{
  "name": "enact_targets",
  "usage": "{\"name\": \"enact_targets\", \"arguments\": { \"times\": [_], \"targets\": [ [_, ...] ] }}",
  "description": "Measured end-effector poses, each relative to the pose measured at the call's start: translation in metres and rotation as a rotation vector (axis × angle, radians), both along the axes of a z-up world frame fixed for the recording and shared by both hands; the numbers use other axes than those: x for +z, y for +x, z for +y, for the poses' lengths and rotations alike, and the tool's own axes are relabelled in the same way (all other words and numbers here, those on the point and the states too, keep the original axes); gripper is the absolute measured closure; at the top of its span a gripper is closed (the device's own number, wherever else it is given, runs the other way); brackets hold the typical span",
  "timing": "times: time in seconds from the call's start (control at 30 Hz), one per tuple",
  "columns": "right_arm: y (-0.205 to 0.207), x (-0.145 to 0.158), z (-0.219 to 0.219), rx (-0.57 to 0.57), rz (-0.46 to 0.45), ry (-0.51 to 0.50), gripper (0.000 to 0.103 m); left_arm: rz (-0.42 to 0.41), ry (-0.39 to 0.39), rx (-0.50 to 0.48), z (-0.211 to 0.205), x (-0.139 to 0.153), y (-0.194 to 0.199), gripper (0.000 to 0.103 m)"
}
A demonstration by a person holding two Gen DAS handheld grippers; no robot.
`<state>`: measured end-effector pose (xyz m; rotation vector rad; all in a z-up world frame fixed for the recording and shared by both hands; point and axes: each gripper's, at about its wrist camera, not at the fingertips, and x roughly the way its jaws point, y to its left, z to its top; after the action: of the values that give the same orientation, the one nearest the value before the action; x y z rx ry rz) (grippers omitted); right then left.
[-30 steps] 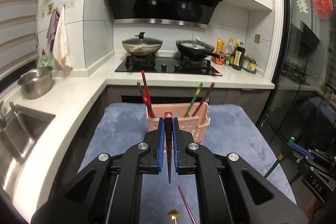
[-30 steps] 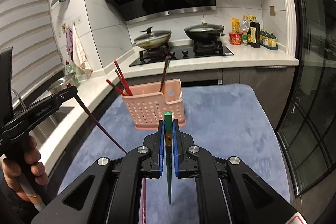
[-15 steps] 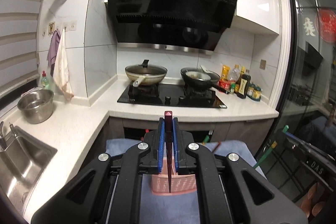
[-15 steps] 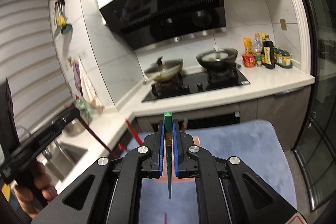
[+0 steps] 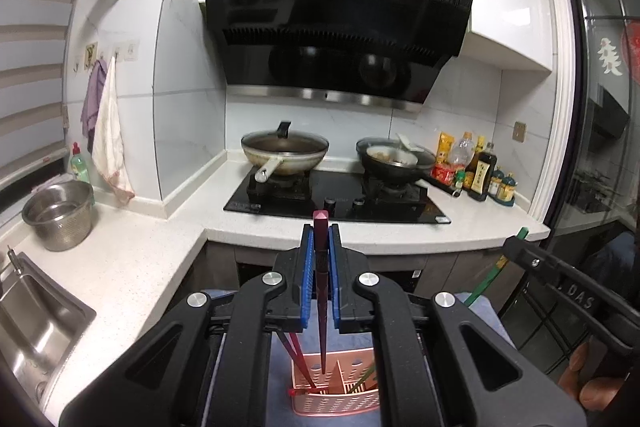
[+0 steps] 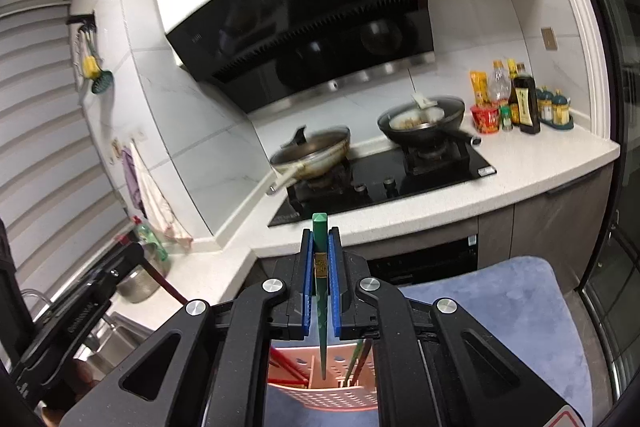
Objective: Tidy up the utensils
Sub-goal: 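Open both tools to drop the chopsticks into the pink basket, then move both open tools back over the gold spoon and last chopstick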
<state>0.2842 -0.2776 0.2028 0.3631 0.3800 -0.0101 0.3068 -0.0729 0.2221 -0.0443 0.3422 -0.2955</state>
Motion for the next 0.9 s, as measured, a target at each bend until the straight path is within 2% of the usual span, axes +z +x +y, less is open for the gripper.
{"name": "enact_targets", "arguments": {
  "times": [0.3, 0.47, 0.53, 0.63, 0.7, 0.77, 0.9],
  "targets": [
    [0.030, -0.053, 0.000, 0.001, 0.120, -0.007, 0.096, 0.072, 0.022, 0.009, -0.007, -0.037, 0.021, 0.096],
    [0.034, -0.061, 0.006, 0.022, 0.148, -0.025, 0.096, 0.104, 0.033, 0.023, -0.008, -0.047, 0.026, 0.096],
    [0.031, -0.061, 0.008, 0.018, 0.144, -0.032, 0.090, 0.107, 0.035, 0.038, -0.007, -0.048, 0.026, 0.095],
    [0.028, -0.058, 0.009, 0.016, 0.142, -0.040, 0.086, 0.123, 0.026, 0.043, -0.006, -0.049, 0.026, 0.087],
    [0.025, -0.055, 0.008, 0.010, 0.133, -0.044, 0.073, 0.117, 0.024, 0.056, -0.005, -0.047, 0.024, 0.068],
    [0.020, -0.051, 0.009, 0.004, 0.119, -0.051, 0.067, 0.100, 0.027, 0.063, -0.005, -0.044, 0.019, 0.064],
    [0.011, -0.045, 0.012, 0.013, 0.108, -0.063, 0.067, 0.095, 0.036, 0.057, -0.007, -0.041, 0.013, 0.064]
  ]
}}
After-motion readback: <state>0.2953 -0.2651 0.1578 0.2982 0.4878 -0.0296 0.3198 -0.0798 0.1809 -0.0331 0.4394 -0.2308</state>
